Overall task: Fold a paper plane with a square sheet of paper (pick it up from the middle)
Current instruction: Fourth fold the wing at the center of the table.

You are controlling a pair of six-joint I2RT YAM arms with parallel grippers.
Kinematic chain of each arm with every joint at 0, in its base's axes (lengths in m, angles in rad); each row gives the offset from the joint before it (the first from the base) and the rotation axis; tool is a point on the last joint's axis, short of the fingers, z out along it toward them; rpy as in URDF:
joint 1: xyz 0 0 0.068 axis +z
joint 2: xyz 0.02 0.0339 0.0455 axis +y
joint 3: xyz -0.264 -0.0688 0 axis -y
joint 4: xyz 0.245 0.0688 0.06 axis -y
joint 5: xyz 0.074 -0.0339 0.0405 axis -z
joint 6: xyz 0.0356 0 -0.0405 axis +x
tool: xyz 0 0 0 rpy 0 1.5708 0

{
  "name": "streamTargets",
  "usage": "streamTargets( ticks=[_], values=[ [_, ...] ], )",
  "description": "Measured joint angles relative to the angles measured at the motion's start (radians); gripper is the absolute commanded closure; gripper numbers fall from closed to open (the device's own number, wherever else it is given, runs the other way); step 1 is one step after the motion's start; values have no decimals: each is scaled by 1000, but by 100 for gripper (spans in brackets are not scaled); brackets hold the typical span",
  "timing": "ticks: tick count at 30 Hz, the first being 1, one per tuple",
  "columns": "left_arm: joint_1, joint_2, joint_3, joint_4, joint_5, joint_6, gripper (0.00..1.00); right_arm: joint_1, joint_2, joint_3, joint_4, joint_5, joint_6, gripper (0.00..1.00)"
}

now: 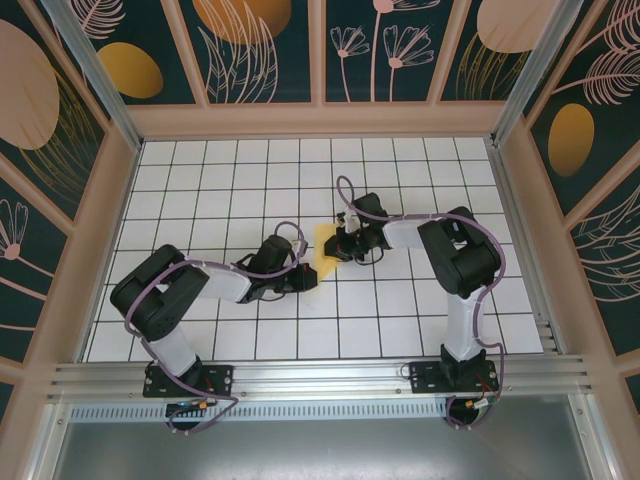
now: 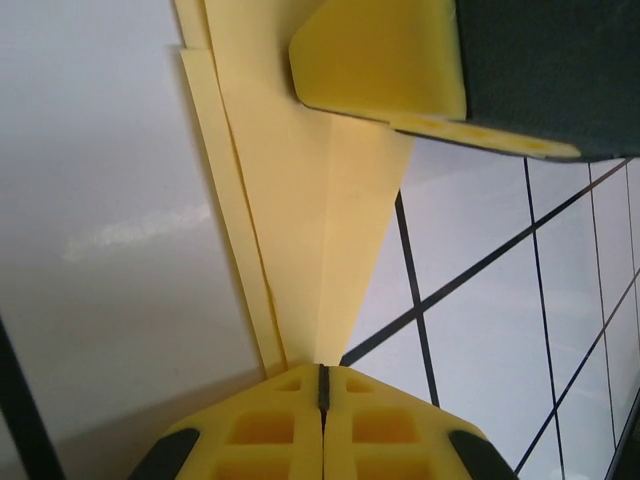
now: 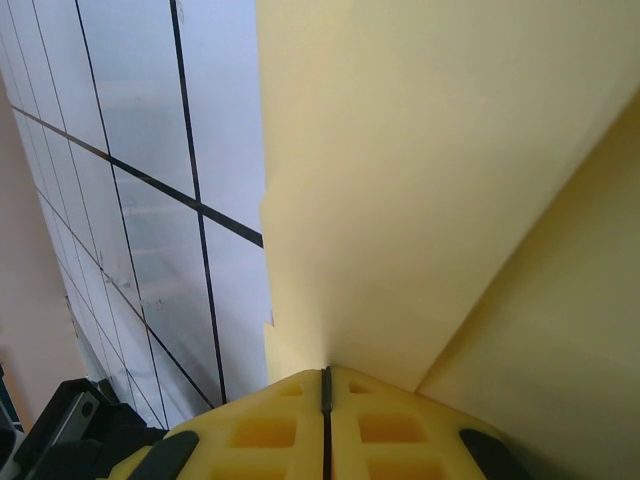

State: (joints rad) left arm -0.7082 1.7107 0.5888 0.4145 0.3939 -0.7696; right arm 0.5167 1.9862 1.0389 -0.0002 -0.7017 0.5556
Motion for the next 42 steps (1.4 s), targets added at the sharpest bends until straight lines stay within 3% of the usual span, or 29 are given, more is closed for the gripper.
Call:
streamTargets(
  ticks=[12, 26, 42],
  values=[
    [-14, -182, -32, -115, -34, 9, 90, 0, 1, 0, 1, 0, 2, 92],
    [-14, 33, 132, -56, -109, -5, 96, -1, 3, 0, 8, -7, 12, 93],
    [-14, 45, 69, -4, -116, -21, 100, 10, -11, -9, 26, -10, 22, 92]
  ],
)
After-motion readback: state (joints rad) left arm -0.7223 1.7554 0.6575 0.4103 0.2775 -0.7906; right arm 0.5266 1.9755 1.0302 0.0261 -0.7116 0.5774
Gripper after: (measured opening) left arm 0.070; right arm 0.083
